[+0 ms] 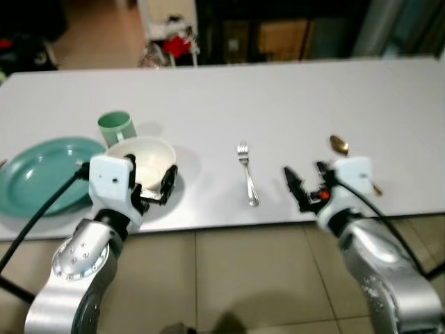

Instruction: Setting the table

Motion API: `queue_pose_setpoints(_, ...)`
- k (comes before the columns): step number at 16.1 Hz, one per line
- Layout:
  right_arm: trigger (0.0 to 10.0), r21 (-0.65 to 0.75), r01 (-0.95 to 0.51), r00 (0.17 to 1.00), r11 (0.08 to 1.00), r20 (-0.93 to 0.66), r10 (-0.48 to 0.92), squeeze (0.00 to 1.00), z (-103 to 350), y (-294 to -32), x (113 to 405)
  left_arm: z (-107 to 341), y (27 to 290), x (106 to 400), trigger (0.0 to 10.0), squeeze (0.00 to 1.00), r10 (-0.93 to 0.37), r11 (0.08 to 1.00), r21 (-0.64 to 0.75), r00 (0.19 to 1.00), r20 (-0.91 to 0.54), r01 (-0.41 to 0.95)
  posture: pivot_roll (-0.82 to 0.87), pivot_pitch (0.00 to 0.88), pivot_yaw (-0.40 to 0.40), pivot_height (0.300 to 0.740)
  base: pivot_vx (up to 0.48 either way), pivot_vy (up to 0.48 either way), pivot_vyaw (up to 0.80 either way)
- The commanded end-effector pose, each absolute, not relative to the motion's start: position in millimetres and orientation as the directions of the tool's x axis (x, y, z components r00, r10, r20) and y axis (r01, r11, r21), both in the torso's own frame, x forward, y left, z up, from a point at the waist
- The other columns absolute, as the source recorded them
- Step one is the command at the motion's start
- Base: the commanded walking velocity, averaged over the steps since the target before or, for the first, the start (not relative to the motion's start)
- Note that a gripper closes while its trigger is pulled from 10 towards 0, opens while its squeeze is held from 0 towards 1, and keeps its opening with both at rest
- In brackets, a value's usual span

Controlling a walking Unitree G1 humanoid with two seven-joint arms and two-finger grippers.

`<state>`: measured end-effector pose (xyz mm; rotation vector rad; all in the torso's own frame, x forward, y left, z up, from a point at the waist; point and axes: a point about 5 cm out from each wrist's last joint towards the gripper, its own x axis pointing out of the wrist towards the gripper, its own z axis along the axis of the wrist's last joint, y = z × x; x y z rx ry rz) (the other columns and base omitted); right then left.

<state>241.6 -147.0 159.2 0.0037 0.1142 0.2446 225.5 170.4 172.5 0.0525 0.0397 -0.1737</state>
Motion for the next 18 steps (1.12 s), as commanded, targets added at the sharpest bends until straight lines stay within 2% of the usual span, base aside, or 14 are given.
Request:
queue_pose_setpoints(1, 10.0, 0.019, -0.289, 0.954, 0.957, -0.077, 0.289, 1.00, 164.5, -138.0, 240.9, 171.0, 176.4, 224.9, 10.0, 0.00, -0.130, 0.990, 0.050, 0.990, -0.048, 0.132, -0.02, 0.000, 0.070, 0.740, 0.000, -0.247, 0.80)
queue_pose_setpoints(2, 10.0, 0.004, -0.300, 0.951, 0.954, -0.069, 0.300, 1.00, 165.7, -137.4, 240.6, 170.1, 176.5, 224.5, 10.0, 0.19, -0.119, 0.993, 0.018, 0.992, -0.050, 0.120, -0.02, 0.000, 0.067, 0.740, 0.000, 0.000, 0.80)
queue_pose_setpoints(4, 10.0, 0.004, -0.330, 0.942, 0.944, -0.068, 0.329, 1.00, 167.1, -135.6, 238.9, 170.8, 176.0, 223.9, 10.0, 1.00, -0.111, 0.994, 0.000, 0.993, -0.040, 0.111, -0.01, 0.000, 0.054, 0.740, 0.000, 0.000, 0.80)
queue_pose_setpoints(7, 10.0, 0.044, -0.382, 0.921, 0.923, -0.065, 0.384, 1.00, 162.4, -130.4, 237.5, 169.1, 173.3, 222.7, 10.0, 1.00, -0.110, 0.993, 0.047, 0.993, -0.033, 0.111, 0.00, 0.000, 0.041, 0.740, 0.000, 0.000, 0.80)
queue_pose_setpoints(12, 10.0, 0.029, -0.383, 0.921, 0.923, -0.057, 0.384, 1.00, 162.9, -129.1, 239.1, 169.0, 171.2, 226.8, 10.0, 1.00, -0.123, 0.990, 0.064, 0.991, -0.042, 0.126, 0.00, 0.000, 0.047, 0.740, 0.000, 0.000, 0.80)
queue_pose_setpoints(13, 10.0, 0.016, -0.369, 0.927, 0.929, -0.066, 0.369, 1.00, 161.6, -129.2, 239.5, 168.4, 169.7, 227.8, 10.0, 0.94, -0.140, 0.987, 0.072, 0.989, -0.054, 0.144, 0.00, 0.000, 0.053, 0.740, 0.000, 0.000, 0.80)
queue_pose_setpoints(14, 10.0, 0.016, -0.369, 0.927, 0.929, -0.066, 0.369, 1.00, 161.6, -129.2, 239.5, 168.4, 169.7, 227.8, 10.0, 0.94, -0.140, 0.987, 0.072, 0.989, -0.054, 0.144, 0.00, 0.000, 0.053, 0.740, 0.000, 0.000, 0.80)
queue_pose_setpoints(15, 10.0, 0.011, -0.358, 0.931, 0.934, -0.069, 0.358, 1.00, 160.6, -129.9, 239.8, 168.3, 169.0, 229.0, 10.0, 0.79, -0.140, 0.987, 0.077, 0.989, -0.049, 0.143, -0.01, 0.000, 0.057, 0.740, 0.000, 0.000, 0.80)
queue_pose_setpoints(16, 10.0, 0.006, -0.356, 0.932, 0.935, -0.070, 0.355, 1.00, 160.2, -129.7, 240.1, 169.0, 168.6, 231.2, 10.0, 0.72, -0.135, 0.987, 0.079, 0.990, -0.041, 0.138, -0.01, 0.000, 0.064, 0.740, 0.000, 0.000, 0.80)
queue_pose_setpoints(17, 10.0, 0.005, -0.356, 0.932, 0.934, -0.069, 0.356, 1.00, 160.3, -129.6, 240.2, 169.8, 168.0, 232.2, 10.0, 0.72, -0.137, 0.987, 0.081, 0.990, -0.037, 0.140, -0.01, 0.000, 0.064, 0.740, 0.000, 0.000, 0.80)
queue_pose_setpoints(18, 10.0, 0.002, -0.355, 0.933, 0.935, -0.068, 0.354, 1.00, 160.2, -129.4, 240.3, 176.9, 167.4, 235.8, 10.0, 0.56, -0.138, 0.986, 0.098, 0.990, 0.003, 0.137, -0.02, 0.000, 0.061, 0.740, 0.000, 0.000, 0.80)
